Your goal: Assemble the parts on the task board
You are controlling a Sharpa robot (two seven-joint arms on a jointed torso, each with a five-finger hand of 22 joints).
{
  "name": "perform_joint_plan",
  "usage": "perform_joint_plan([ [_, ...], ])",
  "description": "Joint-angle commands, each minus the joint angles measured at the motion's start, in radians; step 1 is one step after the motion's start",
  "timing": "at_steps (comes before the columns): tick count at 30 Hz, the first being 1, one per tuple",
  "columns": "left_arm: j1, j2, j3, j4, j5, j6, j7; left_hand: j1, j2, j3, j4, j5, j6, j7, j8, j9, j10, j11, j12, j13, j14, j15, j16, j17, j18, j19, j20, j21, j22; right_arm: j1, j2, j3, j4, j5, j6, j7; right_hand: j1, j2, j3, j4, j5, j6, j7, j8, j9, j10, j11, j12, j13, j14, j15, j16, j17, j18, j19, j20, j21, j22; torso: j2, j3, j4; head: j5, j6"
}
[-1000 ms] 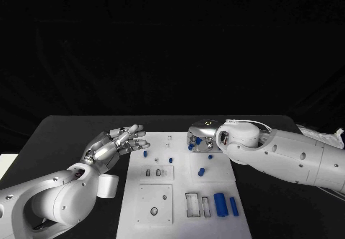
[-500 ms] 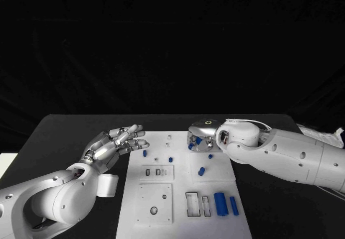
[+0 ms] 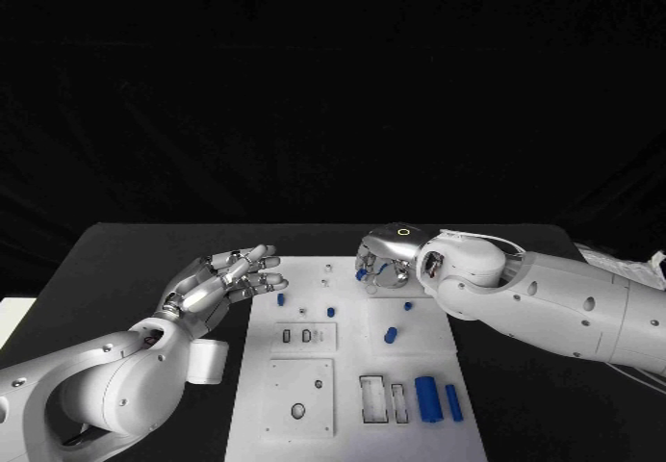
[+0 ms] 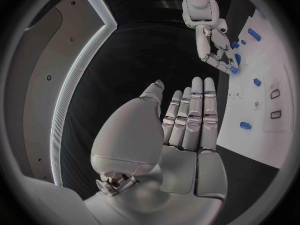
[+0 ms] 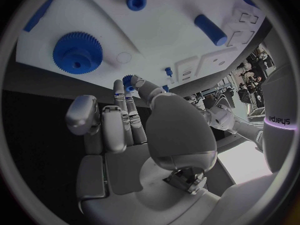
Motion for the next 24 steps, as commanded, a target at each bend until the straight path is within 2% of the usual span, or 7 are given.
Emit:
perform_joint_plan([
  [1, 0.001, 0.001, 0.001, 0.0, 0.002, 0.007, 0.002, 0.014, 0.003, 0.004, -0.01, -0.006, 0.001, 0.005, -0.008, -0.001, -0.002, 0.005, -0.006, 0.0, -0.002, -0.001, -0.007, 0.002, 0.005, 0.003, 0.007, -0.005, -0.002, 0.001, 0.015, 0.004, -0.003, -0.008, -0.082, -0.049, 0.007, 0.008, 0.006, 0.001, 0.007, 0.009, -0.006, 0.0, 0.015, 0.002, 0.0, -0.003, -0.001, 0.045, -0.006, 0.004, -0.001, -0.012, 0.003, -0.005, 0.003, 0.001, 0.003, -0.0002, 0.0025, -0.004, 0.004],
  [6, 0.002, 0.003, 0.001, 0.003, 0.002, 0.009, 0.001, 0.02, 0.004, 0.009, -0.016, -0.005, 0.002, 0.005, -0.01, 0.0, -0.002, 0.004, -0.007, 0.0, -0.001, -0.001, -0.009, 0.004, 0.005, 0.004, 0.007, -0.006, -0.003, 0.004, 0.042, 0.007, -0.016, -0.018, -0.105, -0.061, 0.007, 0.005, 0.008, 0.003, 0.007, 0.009, -0.006, -0.001, 0.016, 0.001, 0.001, -0.003, -0.001, 0.045, -0.006, 0.004, -0.001, -0.012, 0.003, -0.005, 0.004, 0.002, 0.004, -0.0016, 0.0019, 0.0, 0.006],
  [13, 0.002, 0.004, 0.002, 0.005, 0.002, 0.011, 0.0, 0.021, 0.004, 0.011, -0.017, -0.005, 0.002, 0.005, -0.01, 0.0, -0.002, 0.004, -0.007, 0.0, -0.001, -0.001, -0.01, 0.004, 0.005, 0.004, 0.007, -0.006, -0.004, 0.008, 0.084, 0.009, -0.048, -0.025, -0.117, -0.061, 0.006, 0.003, 0.009, 0.004, 0.006, 0.009, -0.005, -0.001, 0.016, 0.001, 0.002, -0.003, -0.001, 0.045, -0.006, 0.004, -0.001, -0.012, 0.003, -0.005, 0.004, 0.002, 0.007, -0.0048, 0.0071, -0.001, 0.007],
  [19, 0.002, 0.006, 0.002, 0.005, 0.002, 0.012, 0.0, 0.021, 0.004, 0.011, -0.017, -0.005, 0.002, 0.005, -0.01, 0.0, -0.002, 0.004, -0.007, 0.0, -0.001, -0.001, -0.01, 0.004, 0.005, 0.004, 0.007, -0.006, -0.004, 0.009, 0.12, 0.009, -0.089, -0.026, -0.1, -0.055, 0.004, -0.001, 0.012, 0.009, 0.005, 0.008, -0.004, -0.003, 0.017, -0.002, 0.002, -0.004, -0.002, 0.045, -0.005, 0.004, -0.002, -0.012, 0.002, -0.004, 0.004, 0.002, 0.013, -0.0075, 0.0129, -0.002, 0.007],
  [24, 0.003, 0.005, 0.002, 0.008, 0.002, 0.012, -0.001, 0.021, 0.004, 0.011, -0.017, -0.005, 0.002, 0.005, -0.01, 0.0, -0.002, 0.004, -0.007, 0.0, -0.001, -0.001, -0.01, 0.004, 0.005, 0.004, 0.007, -0.006, -0.004, 0.009, 0.142, 0.008, -0.12, -0.026, -0.082, -0.053, 0.002, -0.005, 0.014, 0.012, 0.002, 0.007, -0.004, -0.005, 0.017, -0.003, 0.003, -0.004, -0.002, 0.044, -0.004, 0.004, -0.003, -0.012, 0.002, -0.004, 0.005, 0.002, 0.018, -0.0085, 0.0151, -0.003, 0.007],
])
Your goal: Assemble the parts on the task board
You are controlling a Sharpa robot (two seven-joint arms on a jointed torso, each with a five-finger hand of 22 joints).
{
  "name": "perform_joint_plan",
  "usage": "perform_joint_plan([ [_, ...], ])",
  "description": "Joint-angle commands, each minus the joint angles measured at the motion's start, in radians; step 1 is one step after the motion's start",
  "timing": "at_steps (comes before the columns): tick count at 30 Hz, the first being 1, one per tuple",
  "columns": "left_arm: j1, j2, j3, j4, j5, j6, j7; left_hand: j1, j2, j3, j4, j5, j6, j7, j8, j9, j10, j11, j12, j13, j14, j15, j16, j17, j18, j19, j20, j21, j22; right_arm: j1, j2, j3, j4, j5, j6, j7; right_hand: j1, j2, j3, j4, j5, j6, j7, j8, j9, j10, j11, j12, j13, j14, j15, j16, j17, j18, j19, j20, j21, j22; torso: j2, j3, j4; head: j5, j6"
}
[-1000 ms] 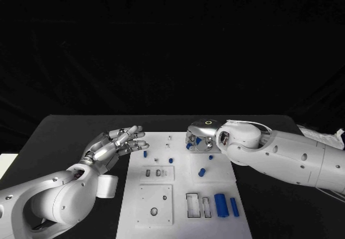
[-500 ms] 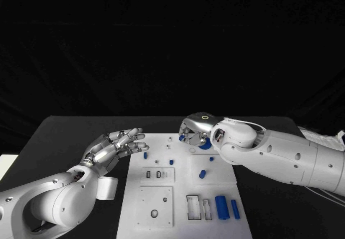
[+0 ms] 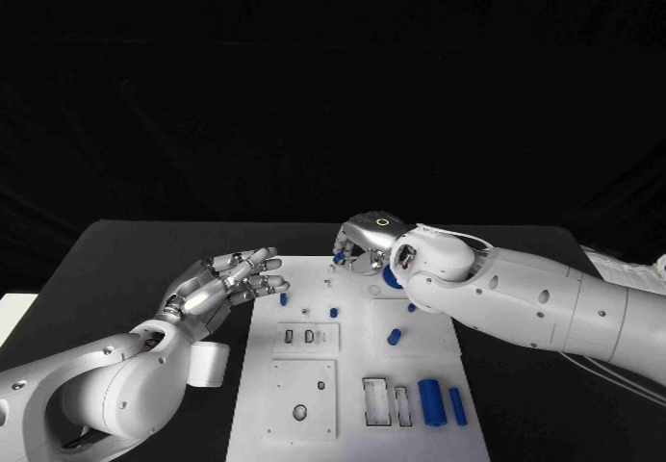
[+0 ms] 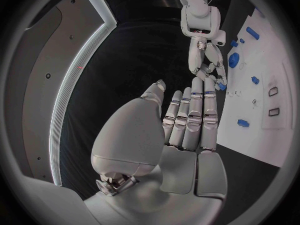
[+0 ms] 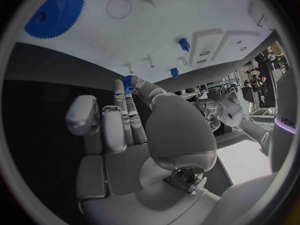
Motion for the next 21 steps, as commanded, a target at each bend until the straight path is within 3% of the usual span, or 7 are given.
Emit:
perform_joint_plan([
  [1, 0.002, 0.001, 0.001, 0.006, 0.001, 0.011, 0.003, 0.008, 0.001, -0.001, -0.005, -0.005, 0.002, 0.005, -0.005, 0.0, -0.002, 0.004, -0.003, 0.0, -0.001, -0.001, -0.004, 0.001, 0.005, 0.001, 0.004, -0.006, -0.001, 0.0, 0.012, 0.0, -0.019, -0.016, 0.018, -0.003, 0.002, -0.005, 0.004, 0.004, -0.003, 0.007, -0.003, 0.006, 0.017, -0.003, 0.003, -0.004, -0.001, 0.044, -0.004, 0.004, -0.001, -0.012, 0.002, -0.004, 0.005, 0.001, 0.006, -0.0022, 0.0032, -0.001, 0.001],
  [11, 0.005, 0.001, 0.003, 0.009, 0.001, 0.012, 0.003, 0.01, 0.001, 0.001, -0.007, -0.005, 0.002, 0.005, -0.005, 0.0, -0.002, 0.004, -0.003, 0.0, -0.001, -0.001, -0.005, 0.001, 0.005, 0.001, 0.004, -0.007, -0.002, -0.002, 0.041, -0.004, -0.055, -0.02, 0.045, 0.005, 0.001, -0.007, 0.005, 0.005, -0.004, 0.007, -0.003, 0.006, 0.018, -0.004, 0.003, -0.004, -0.001, 0.044, -0.004, 0.004, -0.002, -0.012, 0.002, -0.004, 0.004, 0.0, 0.008, -0.0012, 0.0049, 0.003, -0.005],
  [14, 0.006, 0.001, 0.004, 0.008, 0.001, 0.012, 0.003, 0.01, 0.001, 0.001, -0.007, -0.005, 0.002, 0.005, -0.005, 0.0, -0.002, 0.004, -0.003, 0.0, -0.001, -0.001, -0.005, 0.002, 0.005, 0.001, 0.004, -0.007, -0.002, -0.003, 0.043, -0.005, -0.054, -0.02, 0.052, 0.007, 0.001, -0.007, 0.005, 0.006, -0.004, 0.006, -0.003, 0.005, 0.018, -0.004, 0.003, -0.004, -0.001, 0.044, -0.004, 0.004, -0.002, -0.012, 0.001, -0.004, 0.004, 0.0, 0.007, -0.0021, 0.0051, -0.004, -0.008],
  [21, 0.007, 0.0, 0.004, 0.007, 0.001, 0.012, 0.002, 0.01, 0.001, 0.001, -0.007, -0.005, 0.002, 0.005, -0.005, 0.0, -0.002, 0.004, -0.003, 0.0, -0.001, -0.001, -0.005, 0.002, 0.005, 0.001, 0.004, -0.007, -0.002, -0.005, 0.044, -0.007, -0.036, -0.021, 0.072, 0.007, 0.001, -0.009, 0.006, 0.007, -0.006, 0.006, -0.003, 0.005, 0.018, -0.005, 0.004, -0.004, -0.001, 0.044, -0.004, 0.003, -0.003, -0.012, 0.0, -0.003, 0.003, -0.002, 0.009, -0.0023, 0.0027, 0.004, -0.007],
])
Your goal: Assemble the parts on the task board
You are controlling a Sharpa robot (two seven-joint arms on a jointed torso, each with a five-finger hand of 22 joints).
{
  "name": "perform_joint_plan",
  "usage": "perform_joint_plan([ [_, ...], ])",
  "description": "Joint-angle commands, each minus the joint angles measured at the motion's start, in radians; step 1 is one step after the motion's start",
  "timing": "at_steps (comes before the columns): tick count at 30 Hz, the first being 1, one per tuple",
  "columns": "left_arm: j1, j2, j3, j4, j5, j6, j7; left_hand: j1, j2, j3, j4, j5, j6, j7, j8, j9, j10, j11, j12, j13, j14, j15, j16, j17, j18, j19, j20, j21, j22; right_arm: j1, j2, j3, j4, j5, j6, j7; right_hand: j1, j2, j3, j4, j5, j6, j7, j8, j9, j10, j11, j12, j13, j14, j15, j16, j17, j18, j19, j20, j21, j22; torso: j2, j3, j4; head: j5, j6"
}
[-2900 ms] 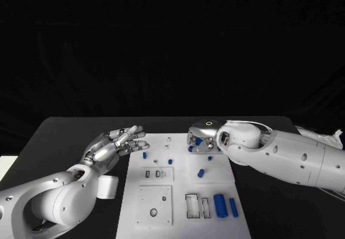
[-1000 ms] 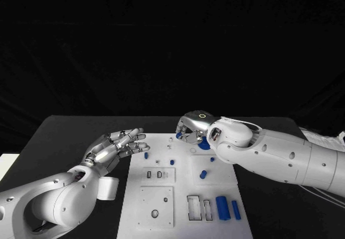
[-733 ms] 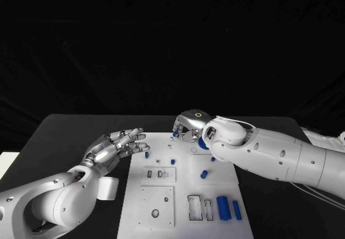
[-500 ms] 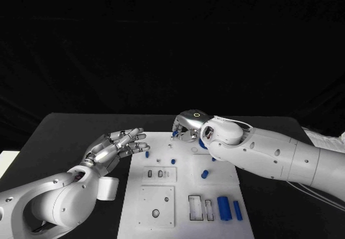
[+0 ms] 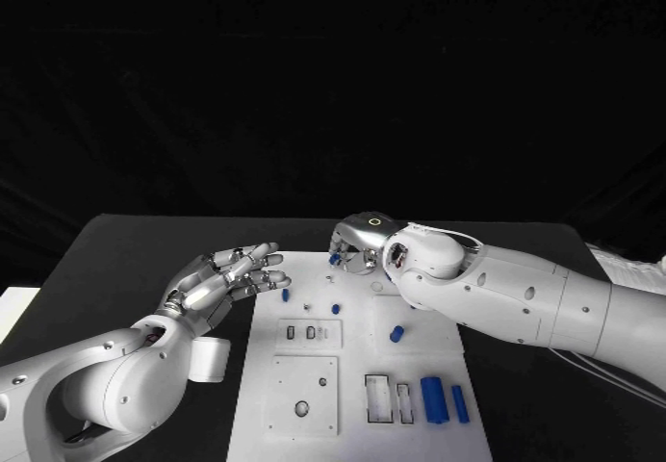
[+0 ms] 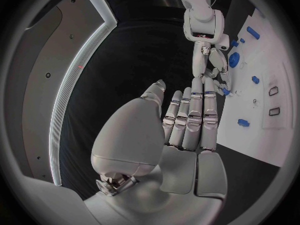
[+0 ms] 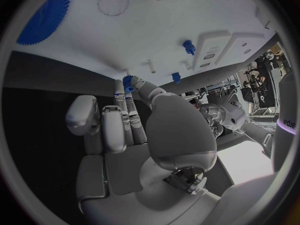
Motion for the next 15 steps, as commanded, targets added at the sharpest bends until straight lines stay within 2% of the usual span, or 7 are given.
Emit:
perform_joint_plan([
  [1, 0.002, 0.001, 0.001, 0.001, 0.001, 0.012, 0.004, 0.01, 0.001, 0.001, -0.007, -0.005, 0.002, 0.005, -0.005, 0.0, -0.002, 0.004, -0.003, 0.0, -0.001, -0.001, -0.005, 0.001, 0.005, 0.001, 0.004, -0.007, -0.001, -0.004, 0.003, -0.002, 0.005, -0.016, 0.043, 0.004, 0.0, -0.009, 0.002, 0.003, -0.001, 0.009, 0.001, 0.004, 0.018, -0.005, 0.004, -0.004, -0.001, 0.044, -0.004, 0.003, -0.002, -0.012, 0.0, -0.003, 0.003, -0.002, 0.001, -0.0005, -0.0013, 0.0, 0.0],
  [12, 0.003, 0.001, 0.001, 0.0, 0.001, 0.013, 0.003, 0.01, 0.001, 0.001, -0.007, -0.005, 0.002, 0.005, -0.005, 0.0, -0.002, 0.004, -0.003, 0.0, -0.001, -0.001, -0.005, 0.001, 0.005, 0.001, 0.004, -0.007, -0.001, -0.004, 0.006, -0.003, -0.007, -0.018, 0.056, 0.001, 0.0, -0.011, 0.003, 0.005, -0.002, 0.009, 0.001, 0.003, 0.018, -0.006, 0.004, -0.004, -0.001, 0.043, -0.004, 0.003, -0.003, -0.011, -0.001, -0.003, 0.003, -0.003, 0.002, -0.0018, 0.0002, 0.0, 0.0],
  [15, 0.004, 0.001, 0.001, 0.0, 0.001, 0.013, 0.003, 0.01, 0.001, 0.001, -0.007, -0.005, 0.002, 0.005, -0.005, 0.0, -0.002, 0.004, -0.003, 0.0, -0.001, -0.001, -0.005, 0.001, 0.005, 0.001, 0.004, -0.007, -0.001, -0.004, 0.01, -0.004, -0.013, -0.017, 0.044, 0.0, -0.004, -0.028, 0.005, 0.013, -0.005, -0.01, 0.01, -0.004, 0.015, -0.03, 0.011, -0.006, -0.004, 0.04, 0.002, -0.002, -0.011, -0.008, -0.011, 0.0, -0.008, -0.021, 0.003, -0.0016, -0.0002, 0.0, 0.0],
])
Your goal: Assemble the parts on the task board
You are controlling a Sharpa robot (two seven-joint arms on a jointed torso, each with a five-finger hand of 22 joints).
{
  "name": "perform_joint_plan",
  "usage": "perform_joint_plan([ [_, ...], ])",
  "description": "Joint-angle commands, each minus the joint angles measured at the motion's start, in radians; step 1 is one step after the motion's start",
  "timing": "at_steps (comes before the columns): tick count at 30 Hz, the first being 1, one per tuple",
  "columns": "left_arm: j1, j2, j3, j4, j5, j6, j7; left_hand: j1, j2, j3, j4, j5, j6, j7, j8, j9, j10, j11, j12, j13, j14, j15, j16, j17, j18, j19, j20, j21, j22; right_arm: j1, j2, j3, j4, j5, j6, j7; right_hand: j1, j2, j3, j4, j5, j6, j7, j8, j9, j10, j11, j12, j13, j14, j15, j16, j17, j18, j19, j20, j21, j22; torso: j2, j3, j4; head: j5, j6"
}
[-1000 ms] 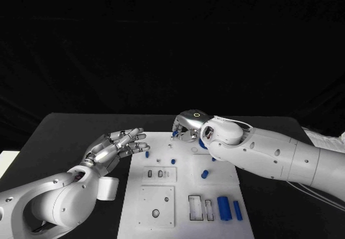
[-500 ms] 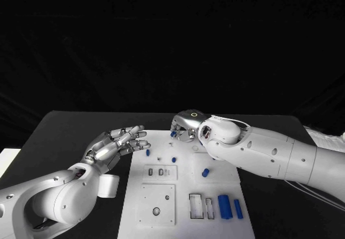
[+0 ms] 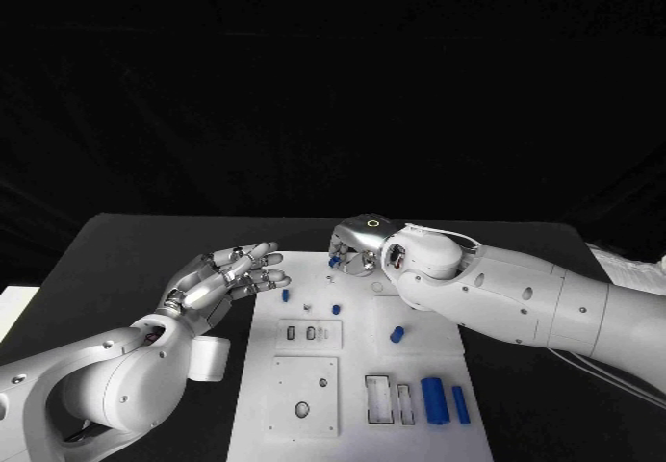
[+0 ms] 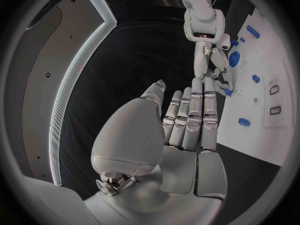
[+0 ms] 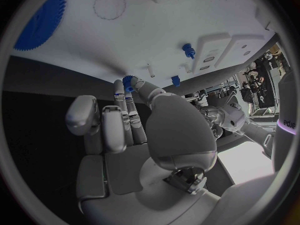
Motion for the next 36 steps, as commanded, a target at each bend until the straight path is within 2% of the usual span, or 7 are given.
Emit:
perform_joint_plan([
  [1, 0.002, 0.001, 0.001, 0.001, 0.001, 0.014, 0.003, 0.01, 0.001, 0.001, -0.007, -0.005, 0.002, 0.005, -0.005, 0.0, -0.002, 0.004, -0.003, 0.0, -0.001, -0.001, -0.005, 0.001, 0.005, 0.001, 0.004, -0.007, -0.001, -0.003, 0.004, -0.003, -0.008, -0.012, 0.017, 0.001, -0.008, -0.03, 0.002, 0.017, -0.009, -0.04, 0.02, -0.005, 0.009, -0.051, 0.011, -0.005, -0.004, 0.036, 0.011, -0.01, -0.02, -0.005, -0.022, 0.004, -0.018, -0.031, 0.001, -0.0003, -0.0007, 0.0, 0.001],
  [6, 0.002, 0.001, 0.001, 0.001, 0.001, 0.013, 0.003, 0.01, 0.001, 0.002, -0.008, -0.005, 0.002, 0.005, -0.006, 0.0, -0.002, 0.004, -0.004, 0.0, -0.001, -0.001, -0.006, 0.002, 0.004, 0.001, 0.004, -0.007, -0.001, -0.003, 0.008, -0.005, -0.015, -0.011, -0.01, 0.0, -0.01, -0.096, -0.056, 0.058, -0.076, -0.188, 0.051, -0.007, -0.02, -0.202, 0.048, -0.004, -0.004, 0.003, 0.038, -0.092, -0.149, 0.024, -0.11, 0.033, -0.123, -0.199, 0.002, -0.0003, 0.0002, 0.001, 0.001],
  [13, 0.003, 0.0, 0.001, 0.0, 0.001, 0.013, 0.002, 0.01, 0.001, 0.002, -0.008, -0.005, 0.002, 0.005, -0.006, 0.0, -0.002, 0.004, -0.004, 0.0, -0.001, -0.001, -0.006, 0.002, 0.004, 0.001, 0.004, -0.007, -0.001, -0.003, -0.007, -0.006, 0.001, -0.013, -0.04, -0.004, 0.039, -0.093, -0.101, 0.113, -0.072, -0.203, 0.051, 0.001, -0.014, -0.202, 0.047, 0.016, 0.0, 0.007, 0.037, -0.104, -0.162, 0.026, -0.104, 0.035, -0.138, -0.216, 0.002, 0.0004, -0.0016, 0.001, 0.004],
  [21, 0.003, -0.005, 0.001, -0.002, 0.005, 0.014, 0.001, 0.01, 0.0, 0.003, -0.008, -0.006, 0.002, 0.005, -0.007, -0.001, -0.002, 0.004, -0.004, 0.0, -0.001, -0.001, -0.007, 0.002, 0.004, 0.001, 0.004, -0.008, -0.002, -0.003, -0.128, 0.0, 0.118, 0.035, -0.105, -0.013, 0.054, -0.084, -0.078, 0.143, -0.043, -0.141, 0.035, 0.013, -0.007, -0.034, 0.015, 0.091, 0.027, 0.042, 0.014, -0.023, -0.036, 0.002, -0.025, 0.017, -0.051, -0.076, 0.002, 0.003, -0.0074, -0.002, 0.013],
  [27, 0.003, -0.007, 0.001, -0.006, 0.008, 0.016, 0.0, 0.01, 0.0, 0.003, -0.008, -0.006, 0.002, 0.005, -0.007, -0.001, -0.002, 0.004, -0.004, 0.0, -0.001, -0.001, -0.007, 0.002, 0.004, 0.001, 0.004, -0.008, -0.002, 0.0, -0.255, 0.01, 0.206, 0.185, -0.109, -0.034, 0.038, -0.134, -0.105, 0.162, -0.026, -0.136, 0.001, 0.008, -0.01, 0.173, -0.033, 0.229, 0.127, 0.058, -0.027, 0.035, 0.056, -0.015, 0.024, -0.02, 0.009, 0.018, -0.001, 0.0045, -0.0163, -0.01, 0.019],
  [30, 0.003, -0.006, 0.001, -0.01, 0.008, 0.017, 0.0, 0.01, 0.0, 0.003, -0.008, -0.006, 0.002, 0.005, -0.007, -0.001, -0.002, 0.004, -0.004, 0.0, -0.001, -0.001, -0.007, 0.002, 0.004, 0.001, 0.004, -0.008, -0.002, 0.001, -0.31, 0.012, 0.226, 0.257, -0.076, -0.047, 0.025, -0.15, -0.176, 0.187, 0.016, -0.16, -0.006, 0.004, -0.013, 0.21, -0.041, 0.518, 0.433, 0.063, -0.034, 0.064, 0.101, -0.026, 0.053, -0.032, 0.045, 0.076, -0.002, 0.0061, -0.0215, -0.01, 0.022],
  [36, 0.003, -0.003, 0.001, -0.016, 0.009, 0.02, -0.001, 0.01, 0.0, 0.003, -0.008, -0.006, 0.002, 0.005, -0.007, -0.001, -0.002, 0.004, -0.004, 0.0, -0.001, -0.001, -0.007, 0.002, 0.004, 0.001, 0.004, -0.008, -0.002, 0.001, -0.362, 0.013, 0.22, 0.303, -0.019, -0.067, 0.065, -0.123, -0.37, 0.277, 0.073, -0.205, 0.012, 0.013, -0.011, 0.191, -0.026, 1.134, 1.112, 0.075, -0.018, 0.123, 0.21, -0.043, 0.086, -0.017, 0.101, 0.171, -0.003, 0.0107, -0.0286, -0.007, 0.024],
])
